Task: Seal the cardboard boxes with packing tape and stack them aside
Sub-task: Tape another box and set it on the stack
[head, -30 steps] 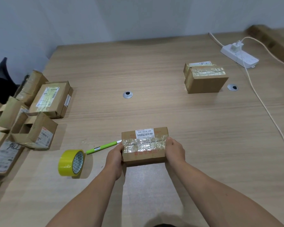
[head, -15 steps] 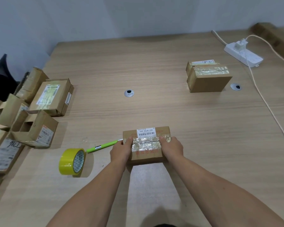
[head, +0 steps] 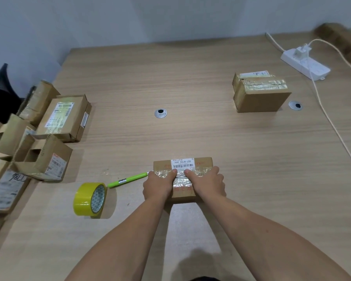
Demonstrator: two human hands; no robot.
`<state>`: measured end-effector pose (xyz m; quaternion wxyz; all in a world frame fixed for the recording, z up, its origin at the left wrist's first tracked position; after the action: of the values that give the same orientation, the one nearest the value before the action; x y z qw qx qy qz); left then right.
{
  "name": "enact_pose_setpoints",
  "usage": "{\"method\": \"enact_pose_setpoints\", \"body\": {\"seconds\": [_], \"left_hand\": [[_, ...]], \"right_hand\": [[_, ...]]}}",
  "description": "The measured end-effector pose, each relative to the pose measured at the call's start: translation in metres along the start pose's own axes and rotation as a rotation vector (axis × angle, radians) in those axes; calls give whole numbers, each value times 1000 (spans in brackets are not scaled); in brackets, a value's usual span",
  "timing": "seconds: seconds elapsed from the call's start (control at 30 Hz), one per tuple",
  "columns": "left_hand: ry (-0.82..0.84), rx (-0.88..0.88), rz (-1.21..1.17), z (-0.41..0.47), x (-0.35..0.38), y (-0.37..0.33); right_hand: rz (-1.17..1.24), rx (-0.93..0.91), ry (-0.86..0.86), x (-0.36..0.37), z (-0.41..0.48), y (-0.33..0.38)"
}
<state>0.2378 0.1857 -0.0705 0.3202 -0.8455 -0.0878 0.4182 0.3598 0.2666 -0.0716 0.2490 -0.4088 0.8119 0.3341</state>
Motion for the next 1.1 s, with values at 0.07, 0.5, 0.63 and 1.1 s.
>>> {"method": "enact_pose_setpoints", "body": {"seconds": [0.07,0.5,0.63,1.1], "left_hand": [[6,13,-18,1,0,2],[25,22,20,0,1,2],[75,59,-22,0,-2,7],[120,121,-168,3,-3,28]], "right_hand": [[5,-6,3,0,0,-1],[-108,-85,23,-3,1,6],[-93,-126,50,-3,7,3],[112,-213,170,-10,9,-17]]}}
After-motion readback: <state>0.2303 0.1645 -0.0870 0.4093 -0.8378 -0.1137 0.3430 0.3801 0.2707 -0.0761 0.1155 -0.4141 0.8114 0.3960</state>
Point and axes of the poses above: each hand's wrist, its own z-axis towards the middle knuckle, its own x-axis out of the palm, y = z × x, the point moved 1 cm from there along z, towards the middle knuckle, and after that the axes turned 11 degrees about x, right-handed, at the moved point
